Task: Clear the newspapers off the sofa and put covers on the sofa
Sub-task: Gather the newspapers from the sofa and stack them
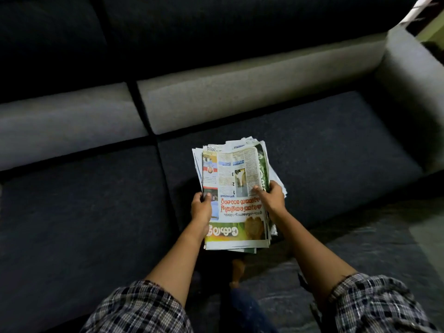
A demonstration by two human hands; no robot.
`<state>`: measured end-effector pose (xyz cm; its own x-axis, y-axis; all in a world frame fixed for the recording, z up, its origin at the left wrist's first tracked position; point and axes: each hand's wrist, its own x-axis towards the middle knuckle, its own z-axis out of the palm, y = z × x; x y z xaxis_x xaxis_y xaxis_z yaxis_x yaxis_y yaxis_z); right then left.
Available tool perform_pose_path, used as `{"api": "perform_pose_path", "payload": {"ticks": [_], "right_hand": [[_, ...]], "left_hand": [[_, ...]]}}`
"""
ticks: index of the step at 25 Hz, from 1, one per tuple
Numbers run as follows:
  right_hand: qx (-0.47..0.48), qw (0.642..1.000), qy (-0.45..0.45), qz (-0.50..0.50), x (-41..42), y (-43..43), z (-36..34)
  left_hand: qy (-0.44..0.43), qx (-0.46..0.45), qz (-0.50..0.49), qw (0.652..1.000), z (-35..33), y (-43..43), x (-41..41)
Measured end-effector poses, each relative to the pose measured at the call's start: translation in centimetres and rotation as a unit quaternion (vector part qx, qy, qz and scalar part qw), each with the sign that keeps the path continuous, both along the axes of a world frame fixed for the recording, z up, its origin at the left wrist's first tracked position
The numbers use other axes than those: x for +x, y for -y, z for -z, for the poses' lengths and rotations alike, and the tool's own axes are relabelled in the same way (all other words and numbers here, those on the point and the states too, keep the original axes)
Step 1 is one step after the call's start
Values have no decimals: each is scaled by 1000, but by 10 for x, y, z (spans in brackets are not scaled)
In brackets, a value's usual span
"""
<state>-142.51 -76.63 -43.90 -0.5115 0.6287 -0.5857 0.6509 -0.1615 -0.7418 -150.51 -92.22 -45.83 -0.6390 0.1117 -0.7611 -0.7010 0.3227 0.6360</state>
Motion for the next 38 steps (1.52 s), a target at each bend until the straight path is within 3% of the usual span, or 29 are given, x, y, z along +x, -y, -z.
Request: {"api": "perform_pose_path", "payload": {"ticks": [5,11,14,16,19,25,32,38], "right_hand": [[37,994,33,-97,-12,-82,15],[65,979,83,-172,-41,-125,24],[-115,987,55,-99,-51,-121,23],[-225,971,34,-71,-57,-109,19],[-243,966,33,-82,-63,-85,12],[-237,963,0,-130,-76,-3,-15],[-241,926,-55,-286,-46,211,-89],[-287,843,-35,-454,62,450,-133]], "left_hand": [[48,21,-43,998,11,-78,3],[89,55,-17,994,6,-112,-13],[135,104,-35,985,-5,-121,-16],[144,134,-43,979,-6,-121,-16],[132,157,-89,975,-14,-105,-15],[58,187,-203,959,-42,-5,-4],[-82,157,-338,924,-104,196,81],[-167,101,-520,832,-152,417,235]]}}
